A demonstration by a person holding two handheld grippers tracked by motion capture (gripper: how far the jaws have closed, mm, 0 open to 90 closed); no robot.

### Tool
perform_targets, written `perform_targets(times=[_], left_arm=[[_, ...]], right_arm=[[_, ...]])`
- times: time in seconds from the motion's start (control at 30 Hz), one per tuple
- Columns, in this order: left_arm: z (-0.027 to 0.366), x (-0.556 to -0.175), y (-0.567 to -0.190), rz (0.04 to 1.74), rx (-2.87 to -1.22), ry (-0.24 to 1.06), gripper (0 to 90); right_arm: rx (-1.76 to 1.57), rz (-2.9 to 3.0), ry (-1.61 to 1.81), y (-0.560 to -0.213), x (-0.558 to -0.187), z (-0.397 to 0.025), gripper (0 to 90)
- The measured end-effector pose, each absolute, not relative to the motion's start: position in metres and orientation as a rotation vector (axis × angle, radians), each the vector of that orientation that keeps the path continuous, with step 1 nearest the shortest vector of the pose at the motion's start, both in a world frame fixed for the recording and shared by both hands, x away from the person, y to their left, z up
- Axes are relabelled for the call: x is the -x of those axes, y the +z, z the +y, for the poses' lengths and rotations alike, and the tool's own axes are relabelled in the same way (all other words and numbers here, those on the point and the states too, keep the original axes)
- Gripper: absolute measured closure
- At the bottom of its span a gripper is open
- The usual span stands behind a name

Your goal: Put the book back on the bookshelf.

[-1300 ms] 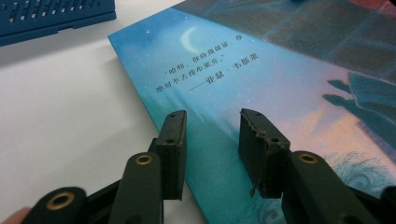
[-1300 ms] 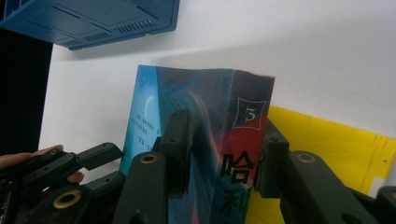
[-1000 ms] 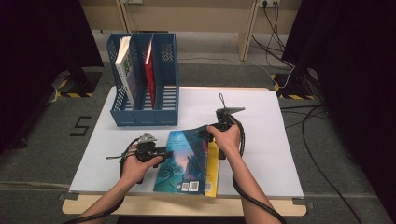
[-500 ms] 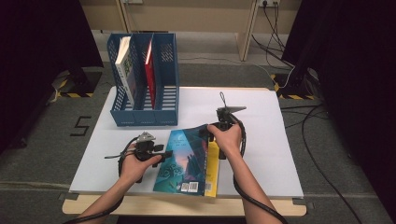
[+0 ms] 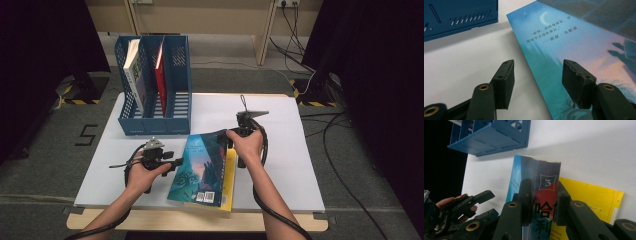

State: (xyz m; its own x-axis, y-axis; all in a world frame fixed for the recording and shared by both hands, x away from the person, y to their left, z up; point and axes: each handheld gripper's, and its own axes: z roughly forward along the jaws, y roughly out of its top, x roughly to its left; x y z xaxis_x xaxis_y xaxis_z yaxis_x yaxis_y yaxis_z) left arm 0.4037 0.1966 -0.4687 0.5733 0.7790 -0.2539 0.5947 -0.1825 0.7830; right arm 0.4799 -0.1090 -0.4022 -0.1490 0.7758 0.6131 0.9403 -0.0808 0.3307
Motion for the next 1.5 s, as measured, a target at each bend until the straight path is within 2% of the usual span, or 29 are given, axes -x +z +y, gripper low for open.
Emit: perform_targets(times=[1.5], left_arm=[[0.190,-0.408,-0.455,1.080,-1.885,0.273,42.8]], right_arm=[[1.959,-1.957,-1.138,-0.376,-0.481,-0.124,74.4]])
